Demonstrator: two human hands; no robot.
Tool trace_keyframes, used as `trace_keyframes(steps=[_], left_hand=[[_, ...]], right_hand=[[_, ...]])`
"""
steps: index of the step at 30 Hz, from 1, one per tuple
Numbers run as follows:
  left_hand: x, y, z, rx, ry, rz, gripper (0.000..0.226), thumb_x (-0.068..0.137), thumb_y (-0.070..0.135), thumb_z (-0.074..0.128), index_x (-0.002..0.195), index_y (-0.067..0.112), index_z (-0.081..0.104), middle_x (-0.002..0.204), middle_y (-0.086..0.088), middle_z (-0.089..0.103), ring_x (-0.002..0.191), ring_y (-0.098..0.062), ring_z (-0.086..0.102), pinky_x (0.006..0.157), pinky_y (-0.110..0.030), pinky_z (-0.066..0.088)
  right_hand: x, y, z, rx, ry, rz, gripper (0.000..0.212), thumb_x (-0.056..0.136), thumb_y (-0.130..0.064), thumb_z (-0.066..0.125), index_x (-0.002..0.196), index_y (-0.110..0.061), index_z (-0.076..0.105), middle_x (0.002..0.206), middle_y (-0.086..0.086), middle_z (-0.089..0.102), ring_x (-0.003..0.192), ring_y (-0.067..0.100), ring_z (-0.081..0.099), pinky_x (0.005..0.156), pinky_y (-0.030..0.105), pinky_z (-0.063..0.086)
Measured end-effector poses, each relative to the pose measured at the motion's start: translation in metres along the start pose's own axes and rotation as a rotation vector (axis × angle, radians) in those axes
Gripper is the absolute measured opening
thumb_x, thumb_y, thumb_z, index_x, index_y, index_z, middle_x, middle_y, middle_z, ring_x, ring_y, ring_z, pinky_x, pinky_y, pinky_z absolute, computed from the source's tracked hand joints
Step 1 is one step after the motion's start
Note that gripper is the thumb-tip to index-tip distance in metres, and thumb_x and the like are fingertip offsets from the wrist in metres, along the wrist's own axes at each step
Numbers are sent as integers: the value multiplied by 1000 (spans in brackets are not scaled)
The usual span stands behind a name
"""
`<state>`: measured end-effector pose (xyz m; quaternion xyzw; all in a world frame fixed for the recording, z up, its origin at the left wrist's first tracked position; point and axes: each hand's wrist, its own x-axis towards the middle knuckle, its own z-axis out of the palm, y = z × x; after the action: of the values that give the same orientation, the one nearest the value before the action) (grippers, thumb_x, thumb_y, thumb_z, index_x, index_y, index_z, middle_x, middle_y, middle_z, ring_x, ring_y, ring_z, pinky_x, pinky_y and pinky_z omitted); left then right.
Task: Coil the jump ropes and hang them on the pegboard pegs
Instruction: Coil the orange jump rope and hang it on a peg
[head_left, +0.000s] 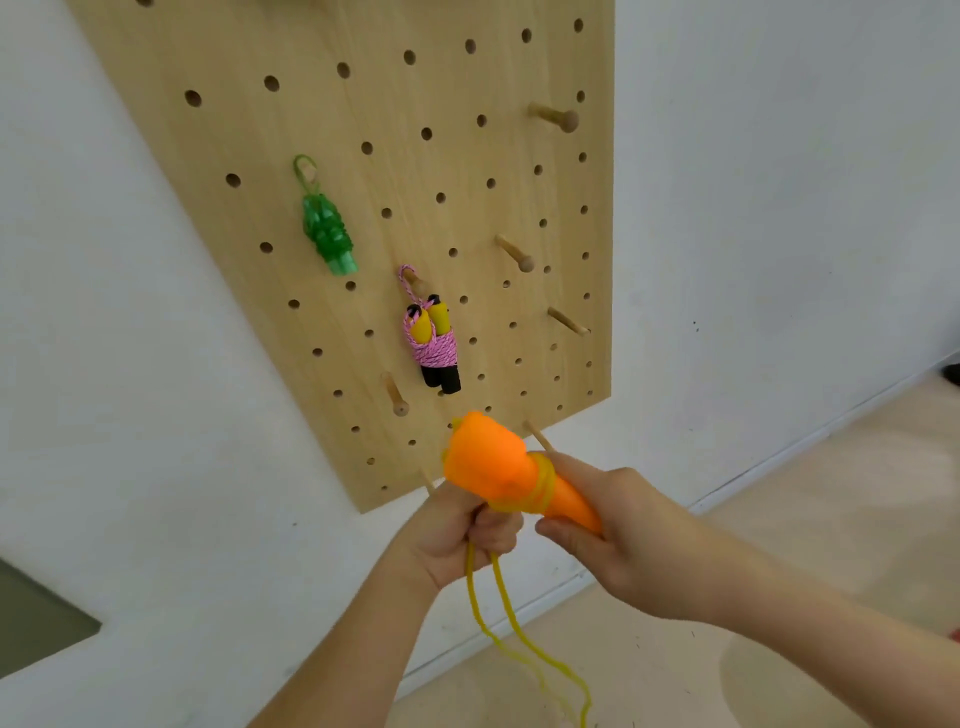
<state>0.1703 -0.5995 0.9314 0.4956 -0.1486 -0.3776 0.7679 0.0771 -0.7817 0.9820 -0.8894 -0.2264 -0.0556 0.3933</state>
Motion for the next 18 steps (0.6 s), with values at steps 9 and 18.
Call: trace_keyframes(steps=[9,18], left_hand=[[-11,-4,17,510,423,161,32,94,29,51,94,3,69,56,-2,46,47,-11,32,45,-19,27],[-27,12,41,1579,724,337,47,69,80,44,87,38,37,55,1,49,54,-13,52,50,-32,41]], right_hand=[[7,19,24,1041,83,549,10,99,-12,52,91,-18,55,64,5,42,44,11,28,41,19,23],[16,22,41,784,135,548,9,98,-22,51,96,-14,52,62,1,46,45,12,36,42,22,28]])
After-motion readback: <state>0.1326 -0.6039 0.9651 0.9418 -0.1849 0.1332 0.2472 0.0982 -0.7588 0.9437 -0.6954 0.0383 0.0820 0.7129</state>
